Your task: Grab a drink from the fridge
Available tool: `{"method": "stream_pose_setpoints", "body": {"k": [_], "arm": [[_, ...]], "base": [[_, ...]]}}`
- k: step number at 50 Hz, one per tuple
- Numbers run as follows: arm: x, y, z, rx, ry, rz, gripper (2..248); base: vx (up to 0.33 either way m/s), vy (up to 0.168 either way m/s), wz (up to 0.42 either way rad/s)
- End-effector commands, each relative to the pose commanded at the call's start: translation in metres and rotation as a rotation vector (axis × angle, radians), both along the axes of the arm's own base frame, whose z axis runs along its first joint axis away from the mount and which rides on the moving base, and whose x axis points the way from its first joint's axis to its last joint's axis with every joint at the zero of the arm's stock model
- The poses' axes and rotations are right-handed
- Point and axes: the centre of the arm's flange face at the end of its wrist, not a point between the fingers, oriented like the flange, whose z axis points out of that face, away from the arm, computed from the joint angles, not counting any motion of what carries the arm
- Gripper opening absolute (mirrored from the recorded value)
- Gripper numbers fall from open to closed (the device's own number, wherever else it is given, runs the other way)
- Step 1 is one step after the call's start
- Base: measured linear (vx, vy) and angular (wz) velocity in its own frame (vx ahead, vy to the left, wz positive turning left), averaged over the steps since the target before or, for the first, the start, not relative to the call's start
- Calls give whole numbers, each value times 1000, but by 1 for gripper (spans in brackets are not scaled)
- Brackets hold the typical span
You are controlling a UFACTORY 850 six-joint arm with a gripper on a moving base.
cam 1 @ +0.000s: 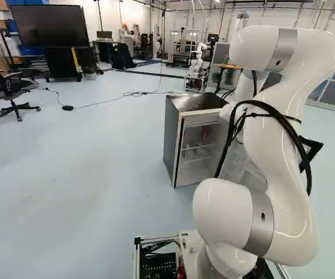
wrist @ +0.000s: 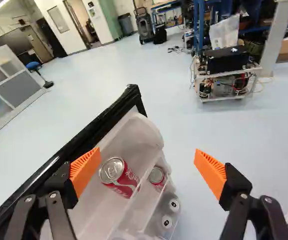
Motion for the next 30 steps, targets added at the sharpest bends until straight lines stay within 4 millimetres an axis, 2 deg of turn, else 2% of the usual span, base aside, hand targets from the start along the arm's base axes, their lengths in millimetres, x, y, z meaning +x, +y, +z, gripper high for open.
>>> {"method": "stream_pose_setpoints", "body": {"k": [30], "arm": [[-27, 48, 12, -62, 119, 345, 247]], "base": [[0, 0, 0]]}}
